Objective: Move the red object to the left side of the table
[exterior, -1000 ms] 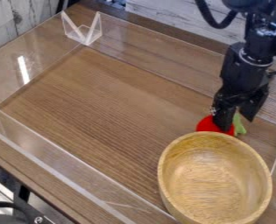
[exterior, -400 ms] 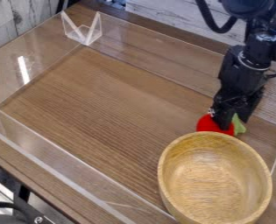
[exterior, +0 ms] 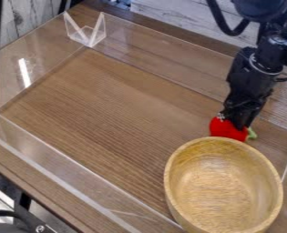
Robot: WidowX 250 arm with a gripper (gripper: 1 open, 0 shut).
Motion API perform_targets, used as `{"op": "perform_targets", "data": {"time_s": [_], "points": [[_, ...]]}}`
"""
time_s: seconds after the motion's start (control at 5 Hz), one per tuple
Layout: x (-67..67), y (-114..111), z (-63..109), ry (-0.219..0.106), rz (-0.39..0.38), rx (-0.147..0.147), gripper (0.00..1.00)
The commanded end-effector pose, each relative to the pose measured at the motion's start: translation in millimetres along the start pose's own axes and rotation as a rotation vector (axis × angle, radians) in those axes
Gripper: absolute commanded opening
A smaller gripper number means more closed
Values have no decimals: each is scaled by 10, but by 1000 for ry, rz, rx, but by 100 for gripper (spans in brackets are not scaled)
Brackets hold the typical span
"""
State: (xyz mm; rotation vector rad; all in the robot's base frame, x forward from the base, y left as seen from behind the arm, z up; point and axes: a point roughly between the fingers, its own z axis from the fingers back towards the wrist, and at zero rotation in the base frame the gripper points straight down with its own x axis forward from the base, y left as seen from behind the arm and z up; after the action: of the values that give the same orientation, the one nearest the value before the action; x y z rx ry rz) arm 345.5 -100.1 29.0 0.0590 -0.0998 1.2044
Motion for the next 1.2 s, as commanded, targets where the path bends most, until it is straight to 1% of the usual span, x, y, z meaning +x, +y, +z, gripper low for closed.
{"op": "perform_targets", "data": {"time_s": [0.0, 0.2, 0.4, 0.6, 0.8, 1.0], "points": [[-4, -15, 91, -32, 23, -7, 100], [19, 62, 34, -47, -4, -5, 0], [45, 145, 0, -62, -31, -5, 0], [91, 147, 30, -80, 14, 15, 100], [10, 208, 24, -88, -28, 13, 0], [92, 272, 129, -76, -42, 5, 0]]}}
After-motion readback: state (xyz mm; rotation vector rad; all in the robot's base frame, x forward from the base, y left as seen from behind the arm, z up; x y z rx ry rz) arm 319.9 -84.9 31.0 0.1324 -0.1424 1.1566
